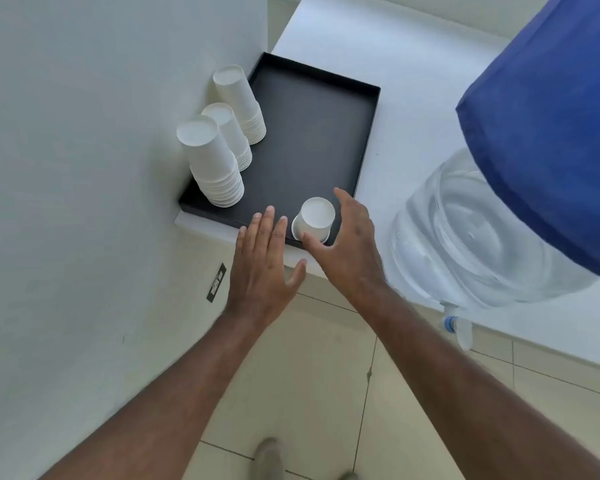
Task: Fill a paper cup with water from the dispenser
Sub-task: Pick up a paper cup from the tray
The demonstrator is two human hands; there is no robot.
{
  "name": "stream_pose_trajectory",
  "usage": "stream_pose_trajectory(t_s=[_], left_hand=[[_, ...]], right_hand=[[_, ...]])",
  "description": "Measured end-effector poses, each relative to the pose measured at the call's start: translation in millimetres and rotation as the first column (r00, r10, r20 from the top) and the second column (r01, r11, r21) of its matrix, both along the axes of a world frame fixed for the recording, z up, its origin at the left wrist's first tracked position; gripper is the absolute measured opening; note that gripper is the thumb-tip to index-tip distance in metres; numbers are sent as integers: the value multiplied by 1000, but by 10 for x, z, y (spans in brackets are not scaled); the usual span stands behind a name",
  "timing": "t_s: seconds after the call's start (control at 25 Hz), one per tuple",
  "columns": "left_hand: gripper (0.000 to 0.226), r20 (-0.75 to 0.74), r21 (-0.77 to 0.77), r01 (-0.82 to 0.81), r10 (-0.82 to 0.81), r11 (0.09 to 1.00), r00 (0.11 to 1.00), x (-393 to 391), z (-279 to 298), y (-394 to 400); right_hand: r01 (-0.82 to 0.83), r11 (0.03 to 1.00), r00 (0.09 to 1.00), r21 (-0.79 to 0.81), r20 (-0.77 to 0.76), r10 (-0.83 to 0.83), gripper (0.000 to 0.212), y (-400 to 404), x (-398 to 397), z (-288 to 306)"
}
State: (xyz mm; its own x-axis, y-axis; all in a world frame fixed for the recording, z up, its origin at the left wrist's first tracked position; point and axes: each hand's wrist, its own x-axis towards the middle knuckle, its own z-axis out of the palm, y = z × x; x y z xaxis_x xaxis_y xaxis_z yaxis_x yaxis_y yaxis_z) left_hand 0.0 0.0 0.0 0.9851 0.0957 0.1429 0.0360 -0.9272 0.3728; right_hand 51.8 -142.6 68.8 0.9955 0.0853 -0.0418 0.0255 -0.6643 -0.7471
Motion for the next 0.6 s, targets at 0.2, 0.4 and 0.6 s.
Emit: stream_pose_trajectory(t_s=[0.2, 0.4, 0.6], left_hand=[[72, 14, 46, -5, 4, 999, 1000, -5, -173, 58], [68, 12, -23, -23, 23, 999, 1000, 3, -182, 36], [71, -25, -315, -123, 122, 941, 992, 14, 83, -133]], right_hand=[[-85, 976, 992, -202, 75, 102, 71, 98, 119, -140], [-11, 999, 999, 31, 44, 10, 56, 24, 127, -101], [215, 913, 977, 346, -83, -198, 54, -172, -221, 50]])
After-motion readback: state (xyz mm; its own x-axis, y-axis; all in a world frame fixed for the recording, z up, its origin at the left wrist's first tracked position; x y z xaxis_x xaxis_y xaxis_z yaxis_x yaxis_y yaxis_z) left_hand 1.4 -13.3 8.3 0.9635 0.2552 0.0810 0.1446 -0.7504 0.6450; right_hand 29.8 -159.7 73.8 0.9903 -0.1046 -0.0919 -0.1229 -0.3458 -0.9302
